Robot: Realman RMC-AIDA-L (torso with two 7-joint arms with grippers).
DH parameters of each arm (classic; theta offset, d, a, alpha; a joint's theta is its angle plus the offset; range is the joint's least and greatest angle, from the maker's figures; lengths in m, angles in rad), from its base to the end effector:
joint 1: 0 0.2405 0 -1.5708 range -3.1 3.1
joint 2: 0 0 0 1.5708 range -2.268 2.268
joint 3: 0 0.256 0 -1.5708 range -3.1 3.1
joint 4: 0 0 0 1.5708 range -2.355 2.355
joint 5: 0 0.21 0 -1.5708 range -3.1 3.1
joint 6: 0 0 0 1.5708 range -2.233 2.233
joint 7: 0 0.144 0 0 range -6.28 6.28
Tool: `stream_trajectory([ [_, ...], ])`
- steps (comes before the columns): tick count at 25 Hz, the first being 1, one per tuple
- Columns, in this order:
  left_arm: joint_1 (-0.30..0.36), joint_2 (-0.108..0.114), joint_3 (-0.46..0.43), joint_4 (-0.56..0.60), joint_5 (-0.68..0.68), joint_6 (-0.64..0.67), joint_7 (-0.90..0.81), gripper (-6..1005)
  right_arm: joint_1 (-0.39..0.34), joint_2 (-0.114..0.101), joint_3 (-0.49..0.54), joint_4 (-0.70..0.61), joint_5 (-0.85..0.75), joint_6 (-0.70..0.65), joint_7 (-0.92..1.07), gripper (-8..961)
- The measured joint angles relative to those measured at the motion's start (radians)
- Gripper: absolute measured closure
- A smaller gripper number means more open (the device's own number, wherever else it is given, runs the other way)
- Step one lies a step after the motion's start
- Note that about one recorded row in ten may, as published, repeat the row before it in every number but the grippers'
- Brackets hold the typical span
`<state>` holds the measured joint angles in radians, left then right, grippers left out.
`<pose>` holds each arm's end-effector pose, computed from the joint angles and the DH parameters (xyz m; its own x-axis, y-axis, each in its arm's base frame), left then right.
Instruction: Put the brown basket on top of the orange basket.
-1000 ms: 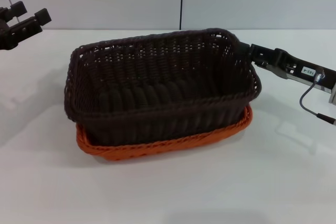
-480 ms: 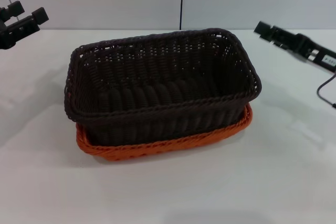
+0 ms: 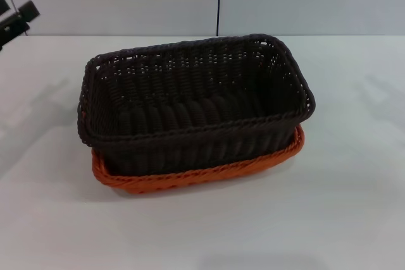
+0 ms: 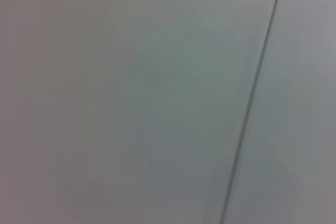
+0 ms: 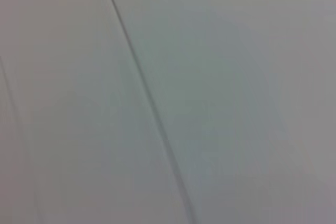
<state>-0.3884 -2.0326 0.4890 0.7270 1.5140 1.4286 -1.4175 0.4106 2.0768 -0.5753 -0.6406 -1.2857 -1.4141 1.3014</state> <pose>-0.3048 0.3413 0.1181 0.5007 0.0859 0.8614 0.7456 -0.5483 -0.3788 0.2835 0.3498 0.0982 0.3922 0.0299 -0.9194 -0.7517 -0.5657 -0.3391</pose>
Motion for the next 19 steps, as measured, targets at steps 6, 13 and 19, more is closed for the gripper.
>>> stream_trajectory([
  [6, 0.035, -0.022, -0.06, -0.089, -0.135, 0.082, 0.141, 139, -0.044, 0.002, 0.001, 0.07, 0.225, -0.016, -0.291, 483],
  [13, 0.091, -0.025, -0.066, -0.253, -0.337, 0.207, 0.365, 139, -0.064, 0.001, 0.001, 0.235, 0.514, -0.085, -0.732, 483],
  [19, 0.115, -0.028, -0.067, -0.435, -0.464, 0.317, 0.568, 139, -0.056, 0.0, 0.002, 0.351, 0.663, -0.168, -0.933, 483],
])
